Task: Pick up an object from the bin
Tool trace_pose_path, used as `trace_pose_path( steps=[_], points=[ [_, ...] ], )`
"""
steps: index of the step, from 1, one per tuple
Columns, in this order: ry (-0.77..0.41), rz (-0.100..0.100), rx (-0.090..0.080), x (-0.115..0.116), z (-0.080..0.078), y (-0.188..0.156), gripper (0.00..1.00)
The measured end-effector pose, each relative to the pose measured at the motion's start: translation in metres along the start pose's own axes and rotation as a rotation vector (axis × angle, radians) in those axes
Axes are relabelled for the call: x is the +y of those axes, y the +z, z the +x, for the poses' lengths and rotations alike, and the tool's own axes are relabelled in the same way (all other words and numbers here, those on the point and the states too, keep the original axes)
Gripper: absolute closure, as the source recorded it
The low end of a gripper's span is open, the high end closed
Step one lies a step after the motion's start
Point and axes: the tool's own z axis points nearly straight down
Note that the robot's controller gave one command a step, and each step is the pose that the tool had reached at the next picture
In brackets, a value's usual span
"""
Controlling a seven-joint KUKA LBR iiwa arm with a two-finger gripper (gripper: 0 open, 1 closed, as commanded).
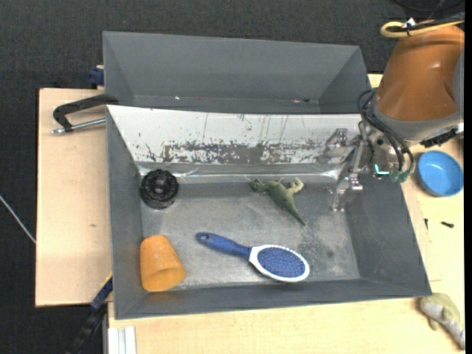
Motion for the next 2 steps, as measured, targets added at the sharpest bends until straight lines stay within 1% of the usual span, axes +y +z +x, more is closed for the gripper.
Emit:
trace_pose_path(
  steps=[1,2],
  points=[
    [-0.145,-0.002,0.001,0.071,0.006,0.110,0.00],
    [-0.103,-0.005,-0.008,0.169,0.051,0.130,0.00]
  ],
)
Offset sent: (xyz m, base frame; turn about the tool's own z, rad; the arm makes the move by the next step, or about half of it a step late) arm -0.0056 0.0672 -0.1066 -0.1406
